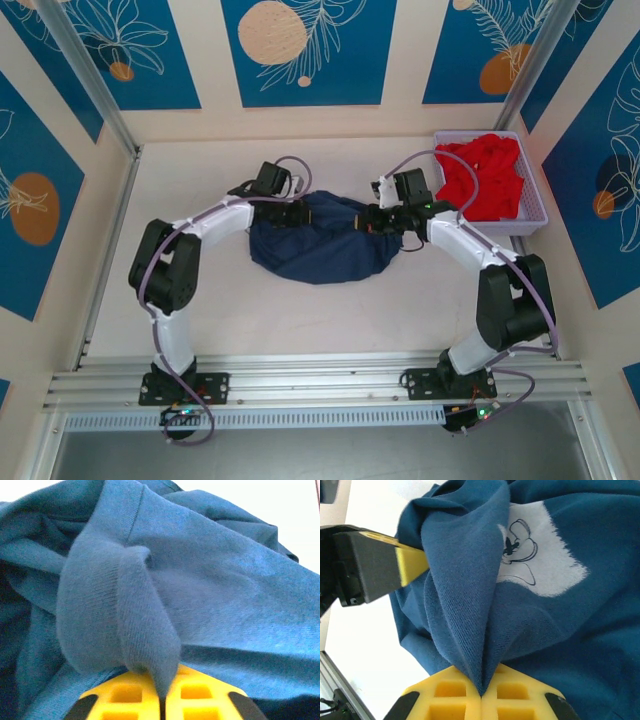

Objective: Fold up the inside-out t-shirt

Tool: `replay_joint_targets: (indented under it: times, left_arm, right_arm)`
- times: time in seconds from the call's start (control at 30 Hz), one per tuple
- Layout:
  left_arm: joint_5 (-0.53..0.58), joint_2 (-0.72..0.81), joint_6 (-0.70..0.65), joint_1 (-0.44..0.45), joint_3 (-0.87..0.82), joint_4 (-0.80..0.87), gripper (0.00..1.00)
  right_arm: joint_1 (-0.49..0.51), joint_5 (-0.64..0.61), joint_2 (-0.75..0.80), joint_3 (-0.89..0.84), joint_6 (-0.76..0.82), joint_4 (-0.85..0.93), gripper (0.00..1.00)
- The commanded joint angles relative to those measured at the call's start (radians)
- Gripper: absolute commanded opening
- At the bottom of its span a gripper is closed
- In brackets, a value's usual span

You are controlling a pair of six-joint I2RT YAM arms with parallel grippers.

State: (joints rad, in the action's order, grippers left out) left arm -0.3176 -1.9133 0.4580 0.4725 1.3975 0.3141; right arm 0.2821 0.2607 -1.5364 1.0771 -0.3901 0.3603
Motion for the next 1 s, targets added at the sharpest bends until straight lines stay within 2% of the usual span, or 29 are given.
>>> replay_joint_targets:
  times: [0.0,0.2,0.4,0.47,0.53,0.63,0.83,0.97]
  left_arm:
    - [-0.086,0.157,-0.021,-0.045,0.003,-0.004,0.01]
    - [-0.253,0.439,-0.035,-0.100,-0.083,-0.026,0.00]
    - [-0.337,0.571,-0.094,-0.114,-0.247,-0.111,0.00]
    - [-0.370,0.582,-0.103,-0.115,-0.286,-0.151,0.00]
    - [-0.391,0.584,-0.127,-0.114,-0.304,-0.158,0.00]
    - [-0.411,0.587,-0.158,-0.114,-0.317,-0.145,0.00]
    - [-0.429,0.587,-0.170,-0.115,-0.316,-0.127,0.00]
    - [-0.434,0.589,-0.173,-0.115,-0.315,-0.121,0.00]
  right_arm:
    - [-0.037,-0.033,0.117,0.062,0.059,0.099,0.00]
    - [-0.044,-0.170,0.297,0.019,0.116,0.224,0.00]
    - [-0.003,-0.255,0.379,-0.190,0.089,0.165,0.01]
    - [0.046,-0.271,0.389,-0.232,0.107,0.119,0.12]
    - [0.127,-0.345,0.411,-0.252,0.172,0.074,0.25]
    - [0.238,-0.426,0.428,-0.260,0.274,-0.007,0.38]
    - [0.332,-0.419,0.353,-0.221,0.431,-0.121,0.50]
    - [0.341,-0.368,0.263,-0.171,0.472,-0.190,0.57]
